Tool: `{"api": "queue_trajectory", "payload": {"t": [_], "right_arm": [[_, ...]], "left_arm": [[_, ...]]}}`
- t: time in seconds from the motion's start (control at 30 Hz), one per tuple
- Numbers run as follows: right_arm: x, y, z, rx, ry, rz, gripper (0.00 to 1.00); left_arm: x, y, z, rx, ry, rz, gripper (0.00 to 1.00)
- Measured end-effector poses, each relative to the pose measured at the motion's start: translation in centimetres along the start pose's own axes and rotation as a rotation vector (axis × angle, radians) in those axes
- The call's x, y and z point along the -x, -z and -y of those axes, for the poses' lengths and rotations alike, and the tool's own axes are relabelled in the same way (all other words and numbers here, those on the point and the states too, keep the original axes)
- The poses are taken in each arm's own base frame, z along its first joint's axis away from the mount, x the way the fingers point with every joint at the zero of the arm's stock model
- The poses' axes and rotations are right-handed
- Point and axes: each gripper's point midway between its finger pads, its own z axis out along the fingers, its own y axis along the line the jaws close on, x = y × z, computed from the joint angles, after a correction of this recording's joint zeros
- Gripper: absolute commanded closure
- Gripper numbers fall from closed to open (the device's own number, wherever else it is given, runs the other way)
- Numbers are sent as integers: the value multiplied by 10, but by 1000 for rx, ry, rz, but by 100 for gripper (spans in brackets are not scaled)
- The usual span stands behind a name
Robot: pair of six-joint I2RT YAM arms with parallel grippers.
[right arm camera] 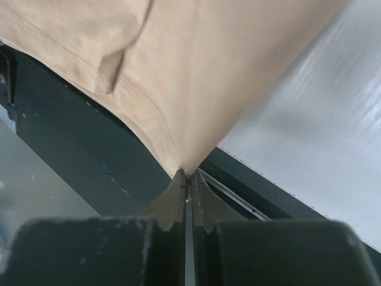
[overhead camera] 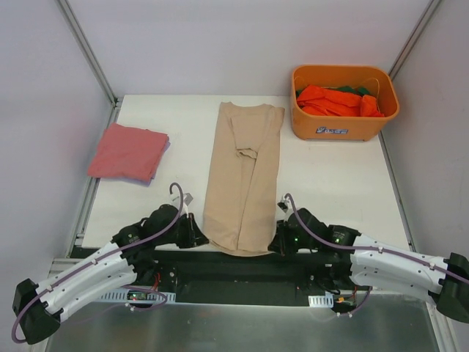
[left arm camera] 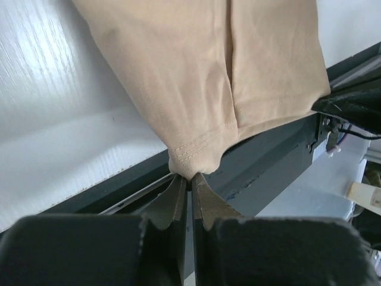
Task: Fold and stack the t-shirts
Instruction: Grab the bottom of the folded rectangular tshirt with both arms, then fold the folded rectangular tshirt in 1/3 of the way
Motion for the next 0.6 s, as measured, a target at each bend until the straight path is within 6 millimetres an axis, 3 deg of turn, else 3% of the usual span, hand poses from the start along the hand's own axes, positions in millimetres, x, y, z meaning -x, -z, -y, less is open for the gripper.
{"api": "queue_trajectory", "payload": {"t": [0.13, 0.27, 0.43, 0.6], "right_arm": [[33, 12, -15, -13, 58, 85, 100], [74, 16, -23, -57, 100, 188, 100], [117, 10, -8, -192, 129, 282, 100], [162, 17, 8, -268, 126, 390, 100]], "left_arm": [[20, 2, 5, 31, -23, 71, 100], [54, 4, 13, 79, -61, 192, 100], [100, 5, 26, 138, -126, 334, 100], [149, -3, 36, 202, -163, 417, 100]]}}
